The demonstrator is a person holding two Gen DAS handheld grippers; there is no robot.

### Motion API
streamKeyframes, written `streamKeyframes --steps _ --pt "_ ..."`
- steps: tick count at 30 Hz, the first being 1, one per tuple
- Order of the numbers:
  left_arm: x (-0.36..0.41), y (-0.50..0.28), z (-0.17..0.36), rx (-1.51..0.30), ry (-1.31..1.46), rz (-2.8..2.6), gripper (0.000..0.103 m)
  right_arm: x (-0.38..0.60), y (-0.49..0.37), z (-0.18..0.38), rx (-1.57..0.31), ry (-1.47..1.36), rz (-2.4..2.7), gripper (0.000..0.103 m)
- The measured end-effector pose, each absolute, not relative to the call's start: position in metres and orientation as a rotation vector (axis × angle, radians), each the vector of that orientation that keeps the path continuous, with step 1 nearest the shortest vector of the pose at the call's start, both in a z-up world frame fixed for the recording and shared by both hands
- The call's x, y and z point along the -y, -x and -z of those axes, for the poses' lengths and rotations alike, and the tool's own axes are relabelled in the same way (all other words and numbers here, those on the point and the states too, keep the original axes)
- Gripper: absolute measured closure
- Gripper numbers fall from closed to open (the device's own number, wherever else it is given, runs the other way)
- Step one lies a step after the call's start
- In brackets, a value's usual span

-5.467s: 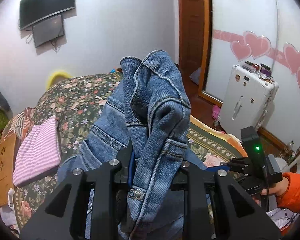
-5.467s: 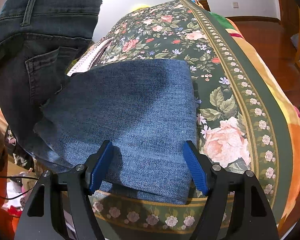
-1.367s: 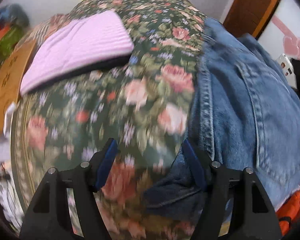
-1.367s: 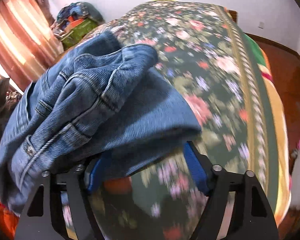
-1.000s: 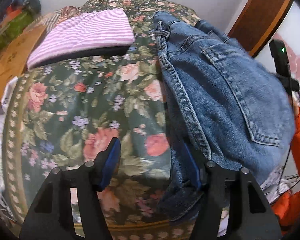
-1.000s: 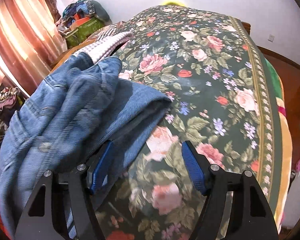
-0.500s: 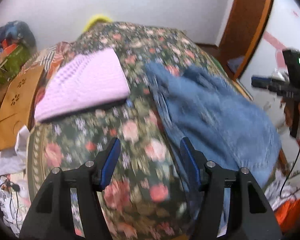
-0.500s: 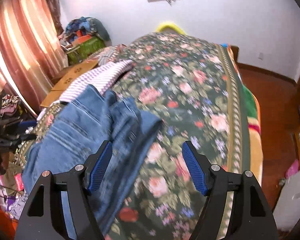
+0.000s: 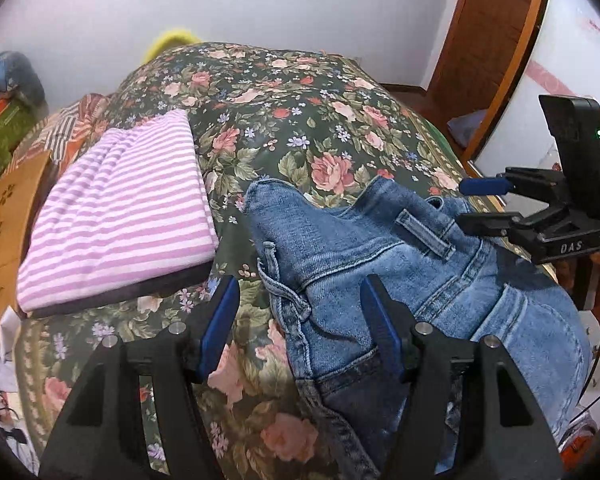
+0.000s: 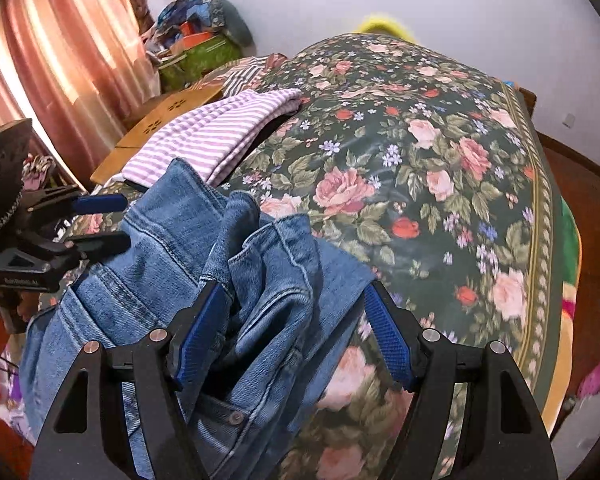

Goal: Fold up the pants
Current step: 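Grasp the folded jeans edge with the right gripper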

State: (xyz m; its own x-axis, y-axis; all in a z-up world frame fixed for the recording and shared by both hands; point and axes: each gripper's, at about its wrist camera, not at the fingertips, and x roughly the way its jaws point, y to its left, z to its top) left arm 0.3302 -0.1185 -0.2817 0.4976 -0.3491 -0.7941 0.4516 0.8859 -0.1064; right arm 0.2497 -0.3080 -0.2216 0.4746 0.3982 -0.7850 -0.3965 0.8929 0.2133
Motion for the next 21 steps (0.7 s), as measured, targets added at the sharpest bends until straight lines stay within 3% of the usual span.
streamKeyframes --steps 6,11,12,16,21 --pt "0.111 -0.338 0.289 -0.939 -0.072 0.485 0.032 0.323 -0.272 0.236 -1.005 0.008 -0.432 0.034" --pt "0.111 -0.336 0.290 -0.926 -0.075 0.479 0.032 0.317 -0.257 0.202 -0.896 0.000 -0.456 0.034" --pt "0.111 -0.336 0.290 -0.927 -0.070 0.478 0.032 0.315 -0.253 0.195 -0.876 -0.019 -0.480 0.036" --pt "0.111 -0.333 0.290 -0.914 -0.074 0.467 0.032 0.293 -0.248 0.189 -0.902 -0.021 -0.576 0.066" --pt "0.114 -0.327 0.290 -0.883 -0.105 0.451 0.032 0.278 -0.251 0.222 -1.019 -0.027 -0.592 0.067"
